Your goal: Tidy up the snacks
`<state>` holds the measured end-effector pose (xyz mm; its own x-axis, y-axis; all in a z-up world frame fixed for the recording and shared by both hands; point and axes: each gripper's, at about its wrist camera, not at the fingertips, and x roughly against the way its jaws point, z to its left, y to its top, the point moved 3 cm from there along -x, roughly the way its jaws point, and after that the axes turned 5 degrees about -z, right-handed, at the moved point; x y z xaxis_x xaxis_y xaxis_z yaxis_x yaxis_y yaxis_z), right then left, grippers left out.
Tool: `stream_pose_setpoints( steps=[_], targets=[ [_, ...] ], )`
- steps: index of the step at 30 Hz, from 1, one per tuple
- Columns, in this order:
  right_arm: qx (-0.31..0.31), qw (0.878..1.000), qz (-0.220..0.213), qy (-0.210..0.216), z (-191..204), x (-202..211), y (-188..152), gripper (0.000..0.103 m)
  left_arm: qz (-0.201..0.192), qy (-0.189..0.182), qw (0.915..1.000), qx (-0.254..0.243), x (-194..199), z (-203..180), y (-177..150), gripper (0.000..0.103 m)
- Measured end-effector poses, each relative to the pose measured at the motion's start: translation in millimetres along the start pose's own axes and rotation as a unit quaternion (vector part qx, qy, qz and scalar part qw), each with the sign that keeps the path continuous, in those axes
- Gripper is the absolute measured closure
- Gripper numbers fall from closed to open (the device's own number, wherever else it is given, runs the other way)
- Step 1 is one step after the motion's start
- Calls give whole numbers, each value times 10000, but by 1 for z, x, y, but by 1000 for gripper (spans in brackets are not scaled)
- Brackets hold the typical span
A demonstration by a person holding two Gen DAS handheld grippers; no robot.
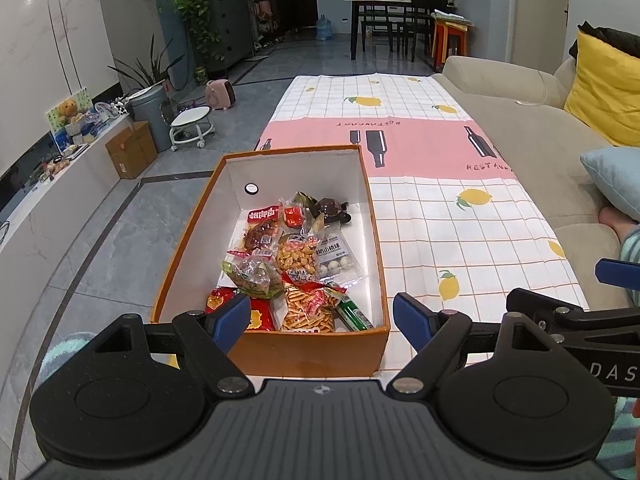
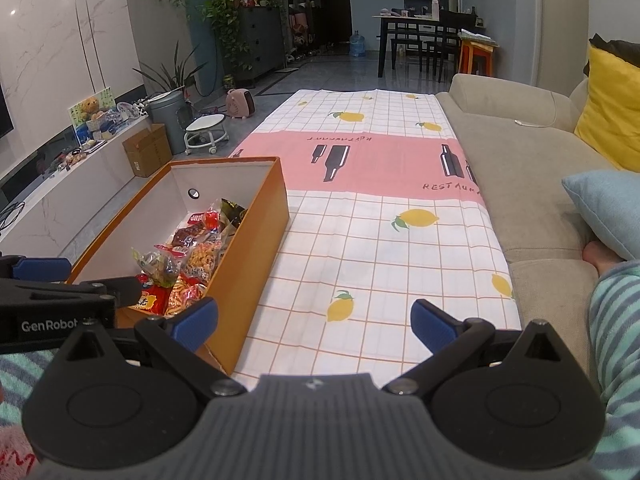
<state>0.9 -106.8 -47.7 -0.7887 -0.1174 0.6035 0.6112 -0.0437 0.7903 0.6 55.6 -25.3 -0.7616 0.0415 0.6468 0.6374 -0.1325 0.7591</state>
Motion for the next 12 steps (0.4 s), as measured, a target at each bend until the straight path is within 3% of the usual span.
stream_pose_setpoints(
  steps=[12],
  targets=[
    [1,10000,1,1,0,0,0,4,-93,-2,9999,48,2,5,1,8]
  ],
)
